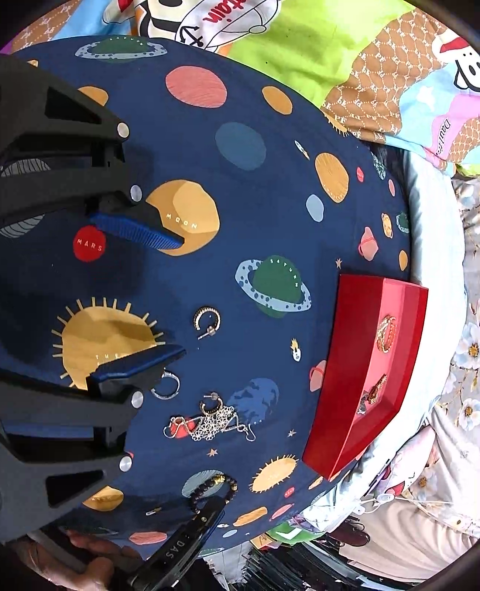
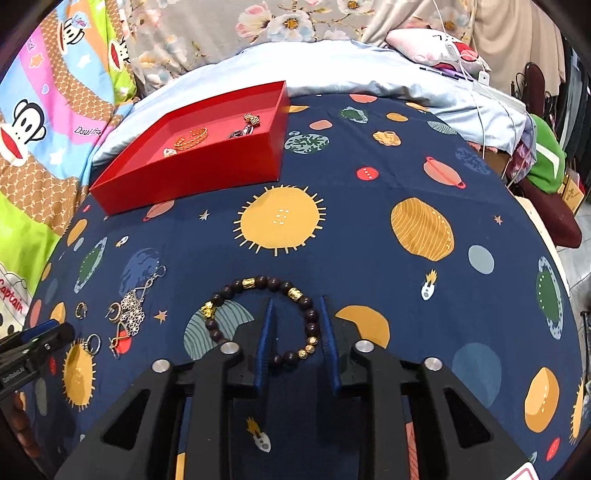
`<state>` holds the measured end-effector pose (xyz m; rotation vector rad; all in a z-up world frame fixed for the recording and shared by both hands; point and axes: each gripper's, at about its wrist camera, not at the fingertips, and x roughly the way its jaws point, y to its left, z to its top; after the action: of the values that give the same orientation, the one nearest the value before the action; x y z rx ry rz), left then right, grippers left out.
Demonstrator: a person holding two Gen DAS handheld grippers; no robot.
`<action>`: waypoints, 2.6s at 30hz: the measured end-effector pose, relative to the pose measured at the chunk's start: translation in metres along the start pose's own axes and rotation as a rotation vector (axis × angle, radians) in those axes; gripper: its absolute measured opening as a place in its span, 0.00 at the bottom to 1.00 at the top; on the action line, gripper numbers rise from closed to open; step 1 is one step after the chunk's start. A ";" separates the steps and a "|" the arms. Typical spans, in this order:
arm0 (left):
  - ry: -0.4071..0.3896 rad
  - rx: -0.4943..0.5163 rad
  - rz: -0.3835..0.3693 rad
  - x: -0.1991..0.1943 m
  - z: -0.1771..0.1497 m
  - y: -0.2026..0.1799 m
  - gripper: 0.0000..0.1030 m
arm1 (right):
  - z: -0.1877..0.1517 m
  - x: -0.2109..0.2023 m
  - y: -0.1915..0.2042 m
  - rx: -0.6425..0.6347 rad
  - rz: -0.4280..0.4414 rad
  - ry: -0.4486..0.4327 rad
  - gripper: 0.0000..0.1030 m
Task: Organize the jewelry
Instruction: 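Grasp the silver hoop earring with the left tool while the right tool grasps the bead bracelet, then carry the earring and bead bracelet into the red tray and open both tools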
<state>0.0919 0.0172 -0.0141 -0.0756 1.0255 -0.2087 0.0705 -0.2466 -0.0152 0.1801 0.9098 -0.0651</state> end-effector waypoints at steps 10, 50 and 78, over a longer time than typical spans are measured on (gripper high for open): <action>0.010 0.032 -0.066 -0.006 -0.005 -0.023 0.50 | 0.001 0.001 -0.003 0.008 -0.017 -0.009 0.07; -0.010 0.093 -0.117 0.012 -0.005 -0.050 0.06 | -0.009 -0.005 -0.002 0.041 0.034 0.012 0.07; -0.169 0.044 -0.133 -0.053 0.045 -0.026 0.05 | 0.030 -0.079 0.021 -0.020 0.122 -0.162 0.07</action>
<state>0.1008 0.0013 0.0578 -0.1196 0.8477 -0.3407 0.0481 -0.2333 0.0680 0.2089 0.7363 0.0421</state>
